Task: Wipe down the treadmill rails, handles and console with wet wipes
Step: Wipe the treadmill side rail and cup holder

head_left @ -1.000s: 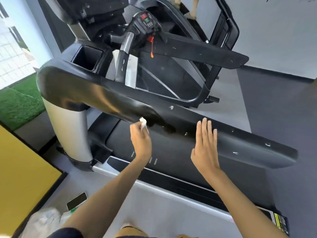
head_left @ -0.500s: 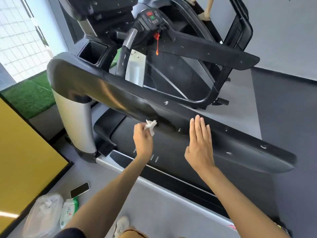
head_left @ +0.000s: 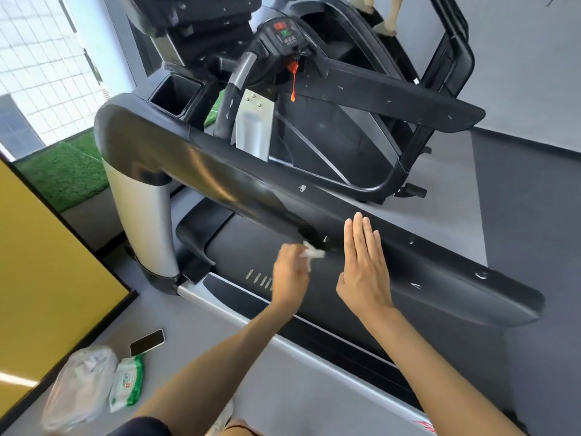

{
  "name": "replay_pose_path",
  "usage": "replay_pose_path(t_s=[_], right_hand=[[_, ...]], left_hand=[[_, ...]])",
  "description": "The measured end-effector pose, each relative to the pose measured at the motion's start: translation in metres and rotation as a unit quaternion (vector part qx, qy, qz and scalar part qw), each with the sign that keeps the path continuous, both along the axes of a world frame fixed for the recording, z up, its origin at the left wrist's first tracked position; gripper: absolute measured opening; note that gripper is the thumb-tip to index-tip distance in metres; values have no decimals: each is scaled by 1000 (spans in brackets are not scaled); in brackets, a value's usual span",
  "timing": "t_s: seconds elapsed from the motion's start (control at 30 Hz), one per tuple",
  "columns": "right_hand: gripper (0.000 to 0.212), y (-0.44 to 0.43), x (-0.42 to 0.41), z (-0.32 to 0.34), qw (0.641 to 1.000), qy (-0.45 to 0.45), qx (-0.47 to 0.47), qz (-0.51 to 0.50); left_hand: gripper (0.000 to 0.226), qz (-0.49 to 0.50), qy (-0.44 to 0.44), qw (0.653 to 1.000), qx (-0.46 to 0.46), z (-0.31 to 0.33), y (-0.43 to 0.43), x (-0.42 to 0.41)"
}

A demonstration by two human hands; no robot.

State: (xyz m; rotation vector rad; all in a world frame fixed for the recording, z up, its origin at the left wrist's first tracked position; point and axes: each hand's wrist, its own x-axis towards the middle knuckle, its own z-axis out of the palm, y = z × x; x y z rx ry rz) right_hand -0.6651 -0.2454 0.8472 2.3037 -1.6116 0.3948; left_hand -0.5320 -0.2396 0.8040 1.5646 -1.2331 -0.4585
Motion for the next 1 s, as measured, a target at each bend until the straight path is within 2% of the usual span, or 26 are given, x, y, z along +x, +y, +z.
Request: replay_pose_path(t_s=[0.1,0.17,0.27,0.33,0.43,0.5,0.57,0.63,0.7,0.77,0.9,1.0], right_hand=[[93,0,1,-1,1000,1,4,-4],[91,0,3,-2,1000,-6,5,-6],[91,0,2,0,1000,-5,6,-7],[91,1,2,1,1000,-3,13,-4],[95,1,2,2,1000,0,17,-3],[96,0,2,2,1000,2,15,-3],[93,0,1,1,1000,-3,10,0],[89,0,0,-1,1000,-4,5,2],[87,-1,0,-1,1000,-3,-1,1],[88,-2,0,-2,1000,-2,-5,-1],[90,-3,0,-4,1000,-1,-4,-1],[89,-3,1,-6,1000,-3,-9,-1]], left_hand=[[28,162,145,976,-23,28,-15,44],[22,191,135,971,-45,50,-33,57],[26,166,59,982,-64,73,-48,37],[28,151,40,984,-87,77,-44,11],[35,31,-39,987,-154,61,-27,-21],[36,-59,-97,981,-158,41,-21,-26],[41,-106,-129,974,-150,28,-14,-13],[43,-55,-113,981,-149,29,-11,9],[34,78,2,989,-125,50,-20,35],[19,176,100,977,-65,74,-40,59],[20,208,121,969,-56,92,-67,60],[17,181,76,978,-64,80,-59,25]])
